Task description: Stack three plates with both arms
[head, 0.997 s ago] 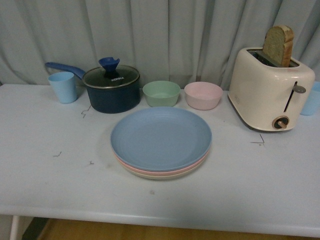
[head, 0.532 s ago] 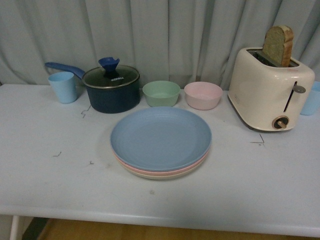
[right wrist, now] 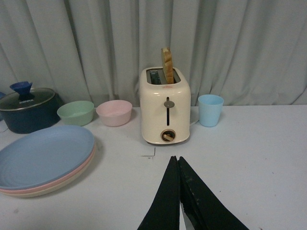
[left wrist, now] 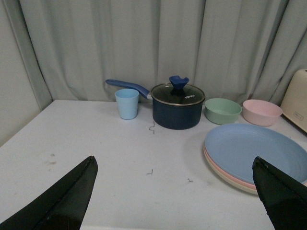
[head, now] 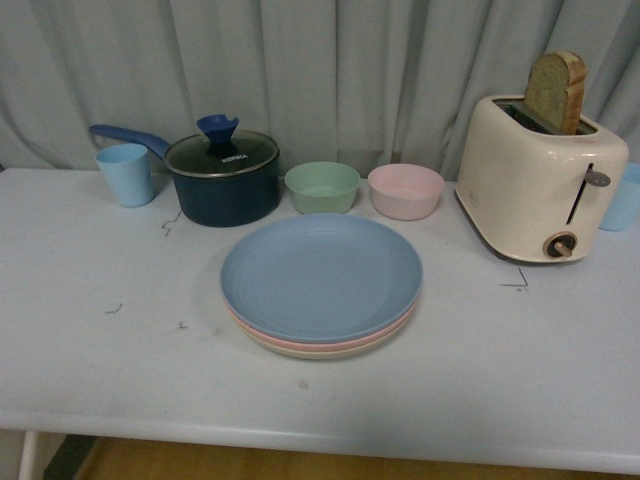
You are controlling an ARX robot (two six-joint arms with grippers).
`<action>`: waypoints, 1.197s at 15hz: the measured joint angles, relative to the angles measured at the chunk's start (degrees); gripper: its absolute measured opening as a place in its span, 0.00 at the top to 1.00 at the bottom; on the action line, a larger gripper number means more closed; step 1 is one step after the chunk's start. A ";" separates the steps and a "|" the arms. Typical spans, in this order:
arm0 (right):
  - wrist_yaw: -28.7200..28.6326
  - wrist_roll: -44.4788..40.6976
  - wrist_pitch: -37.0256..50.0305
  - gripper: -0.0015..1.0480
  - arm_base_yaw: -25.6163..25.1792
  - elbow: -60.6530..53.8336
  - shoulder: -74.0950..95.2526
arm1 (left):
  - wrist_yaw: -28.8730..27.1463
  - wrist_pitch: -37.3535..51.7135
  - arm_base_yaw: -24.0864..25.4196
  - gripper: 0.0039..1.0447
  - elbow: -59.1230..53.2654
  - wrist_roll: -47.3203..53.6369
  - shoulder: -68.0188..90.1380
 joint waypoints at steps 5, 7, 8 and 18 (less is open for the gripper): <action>0.00 -0.11 0.00 0.87 0.00 0.00 0.00 | -0.02 0.00 0.00 0.06 0.00 0.00 0.00; 0.00 -0.11 0.00 0.63 0.00 0.00 0.00 | -0.02 0.00 0.00 0.06 0.00 0.00 0.00; 0.00 -0.11 0.00 0.52 0.00 0.00 0.00 | 0.00 0.00 0.00 0.06 0.00 0.00 0.00; 0.00 -0.13 0.00 0.06 0.00 0.00 0.00 | 0.00 0.00 0.00 0.06 0.00 0.00 0.00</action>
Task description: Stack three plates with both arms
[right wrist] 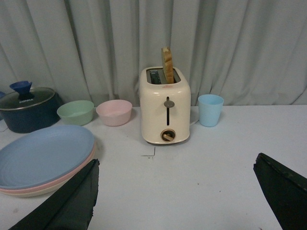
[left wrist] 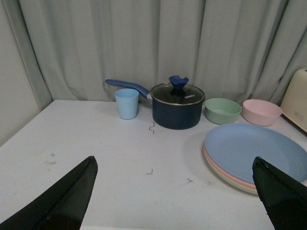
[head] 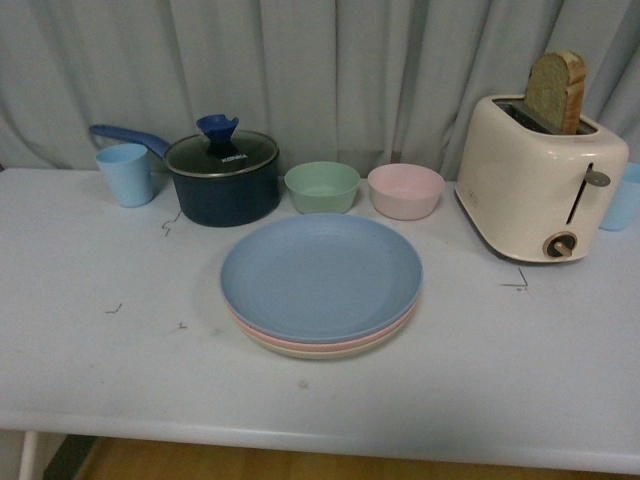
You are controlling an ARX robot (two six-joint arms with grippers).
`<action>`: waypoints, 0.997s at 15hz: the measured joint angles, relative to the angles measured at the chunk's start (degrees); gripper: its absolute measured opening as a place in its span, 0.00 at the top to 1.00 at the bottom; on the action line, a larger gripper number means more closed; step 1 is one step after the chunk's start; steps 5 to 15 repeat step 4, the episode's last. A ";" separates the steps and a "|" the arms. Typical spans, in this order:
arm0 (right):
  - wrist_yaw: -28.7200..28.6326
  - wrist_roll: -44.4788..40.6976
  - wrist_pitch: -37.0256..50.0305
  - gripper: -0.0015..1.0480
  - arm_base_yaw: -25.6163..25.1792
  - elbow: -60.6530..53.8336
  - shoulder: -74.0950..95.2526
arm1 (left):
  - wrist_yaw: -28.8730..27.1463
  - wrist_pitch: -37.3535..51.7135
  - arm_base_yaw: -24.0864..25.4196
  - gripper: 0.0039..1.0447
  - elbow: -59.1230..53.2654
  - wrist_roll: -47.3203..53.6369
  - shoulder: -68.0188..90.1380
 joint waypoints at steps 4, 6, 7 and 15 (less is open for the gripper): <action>0.00 0.00 0.00 0.06 0.00 0.00 0.00 | -0.02 0.00 0.00 0.06 0.00 0.00 0.00; 0.00 0.00 0.00 0.06 0.00 0.00 0.00 | -0.02 0.00 0.00 0.06 0.00 0.00 0.00; 0.00 0.00 0.00 0.06 0.00 0.00 0.00 | -0.02 0.00 0.00 0.06 0.00 0.00 0.00; 0.00 0.00 0.00 0.06 0.00 0.00 0.00 | -0.02 0.00 0.00 0.06 0.00 0.00 0.00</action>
